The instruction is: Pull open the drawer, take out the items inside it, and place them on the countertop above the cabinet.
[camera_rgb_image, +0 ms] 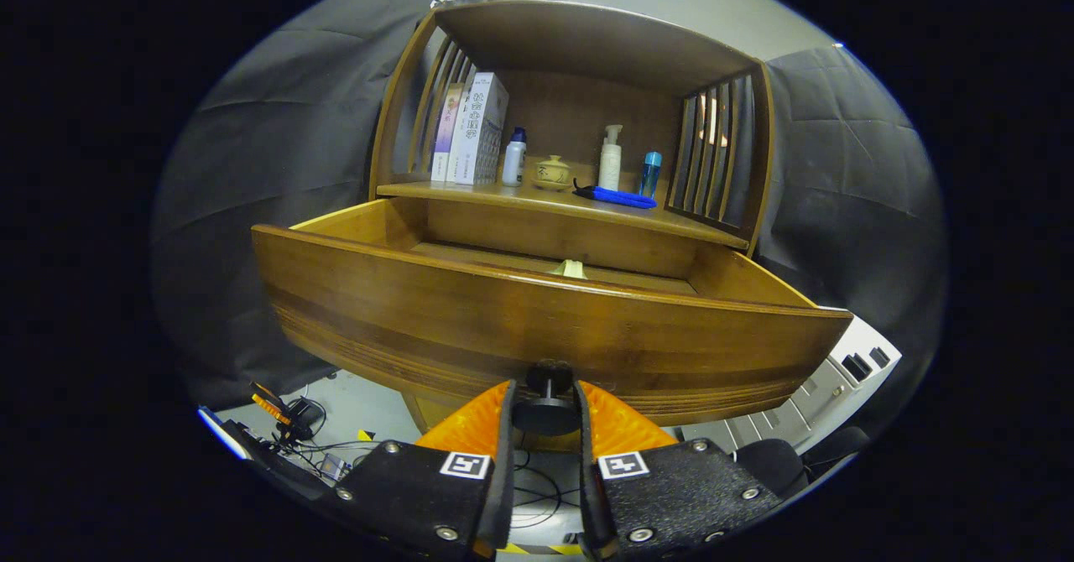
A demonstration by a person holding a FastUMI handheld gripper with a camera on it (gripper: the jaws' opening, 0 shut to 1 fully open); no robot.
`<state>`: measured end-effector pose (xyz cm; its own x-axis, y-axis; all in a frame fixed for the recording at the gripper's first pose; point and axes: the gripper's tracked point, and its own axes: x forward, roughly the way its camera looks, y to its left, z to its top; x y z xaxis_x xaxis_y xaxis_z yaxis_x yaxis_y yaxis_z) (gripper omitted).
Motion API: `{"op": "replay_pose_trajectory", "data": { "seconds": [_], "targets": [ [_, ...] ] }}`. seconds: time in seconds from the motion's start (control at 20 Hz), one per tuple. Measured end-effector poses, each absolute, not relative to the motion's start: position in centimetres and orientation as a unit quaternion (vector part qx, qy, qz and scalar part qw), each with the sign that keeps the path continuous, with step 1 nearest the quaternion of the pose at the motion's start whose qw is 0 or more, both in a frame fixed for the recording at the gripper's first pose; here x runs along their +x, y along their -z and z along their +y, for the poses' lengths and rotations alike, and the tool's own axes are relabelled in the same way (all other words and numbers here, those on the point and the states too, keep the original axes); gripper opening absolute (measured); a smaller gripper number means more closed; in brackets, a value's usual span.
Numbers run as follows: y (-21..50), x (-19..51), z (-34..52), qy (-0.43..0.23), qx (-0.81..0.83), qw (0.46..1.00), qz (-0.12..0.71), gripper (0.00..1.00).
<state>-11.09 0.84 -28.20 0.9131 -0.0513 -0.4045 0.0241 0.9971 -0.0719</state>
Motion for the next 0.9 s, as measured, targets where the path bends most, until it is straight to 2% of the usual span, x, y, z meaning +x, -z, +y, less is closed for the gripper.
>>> {"op": "replay_pose_trajectory", "data": {
  "seconds": [0.15, 0.35, 0.75, 0.9],
  "targets": [
    [26.7, -11.6, 1.1, 0.009, -0.011, 0.982, 0.187, 0.52],
    [20.9, -11.8, 2.5, -0.03, 0.037, 0.992, 0.116, 0.96],
    [12.7, -7.0, -1.3, 0.013, 0.046, 0.994, 0.095, 0.96],
    [12.7, -4.3, -2.4, 0.018, 0.072, 0.986, 0.149, 0.96]
  ]
}}
